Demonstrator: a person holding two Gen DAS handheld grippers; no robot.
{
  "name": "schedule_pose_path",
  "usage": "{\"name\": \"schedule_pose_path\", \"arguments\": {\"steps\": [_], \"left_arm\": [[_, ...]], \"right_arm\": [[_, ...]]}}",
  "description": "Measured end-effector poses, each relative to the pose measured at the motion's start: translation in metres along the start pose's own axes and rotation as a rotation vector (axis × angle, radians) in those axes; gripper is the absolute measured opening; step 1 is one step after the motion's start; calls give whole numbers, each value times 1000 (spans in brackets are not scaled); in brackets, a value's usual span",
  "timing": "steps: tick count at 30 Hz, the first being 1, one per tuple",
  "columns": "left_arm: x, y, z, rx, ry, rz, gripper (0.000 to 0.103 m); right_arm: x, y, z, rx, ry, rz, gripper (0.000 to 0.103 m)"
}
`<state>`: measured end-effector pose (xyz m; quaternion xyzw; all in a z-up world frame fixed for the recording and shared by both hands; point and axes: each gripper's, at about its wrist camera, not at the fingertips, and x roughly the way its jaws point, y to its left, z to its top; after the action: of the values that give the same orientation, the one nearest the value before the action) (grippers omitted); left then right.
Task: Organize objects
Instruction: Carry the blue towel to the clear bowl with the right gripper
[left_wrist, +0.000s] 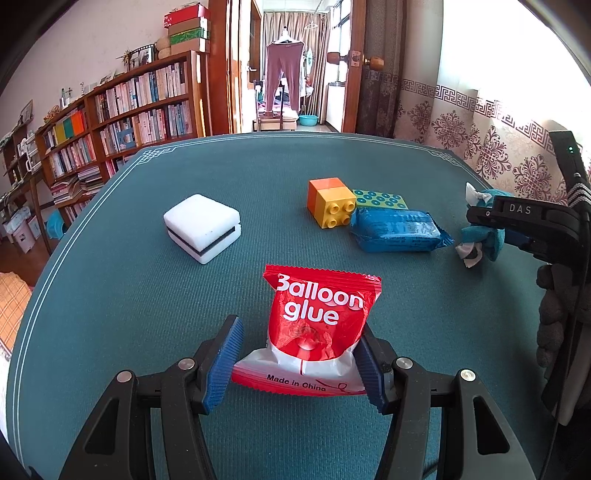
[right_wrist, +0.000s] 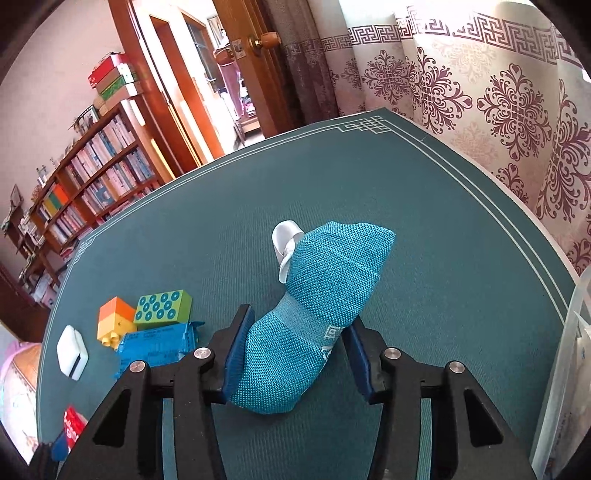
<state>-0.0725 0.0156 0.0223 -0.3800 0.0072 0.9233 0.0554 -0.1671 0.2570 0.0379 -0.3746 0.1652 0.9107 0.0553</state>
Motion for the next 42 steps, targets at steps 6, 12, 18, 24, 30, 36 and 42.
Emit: {"name": "schedule_pose_path", "arguments": {"steps": [6, 12, 18, 24, 30, 36, 42], "left_arm": [[-1, 0, 0, -2, -4, -1, 62], [-2, 0, 0, 3, -14, 3, 62], [-4, -1, 0, 3, -23, 10, 62], [-5, -3, 0, 5, -27, 19, 62], [-5, -5, -1, 3, -21, 21, 62], [-9, -12, -4, 13, -9, -5, 62], [-17, -29, -7, 54, -10, -44, 62]], "right_arm": [[-31, 6, -16, -40, -9, 59, 50], [-63, 5, -33, -90, -23, 93, 50], [-92, -10, -42, -87, -46, 112, 50], [-126, -33, -51, -87, -92, 99, 50], [-148, -66, -51, -65, -126, 50, 50], [-171, -96, -50, -62, -180, -40, 50], [-189, -129, -45, -78, -230, -190, 50]]}}
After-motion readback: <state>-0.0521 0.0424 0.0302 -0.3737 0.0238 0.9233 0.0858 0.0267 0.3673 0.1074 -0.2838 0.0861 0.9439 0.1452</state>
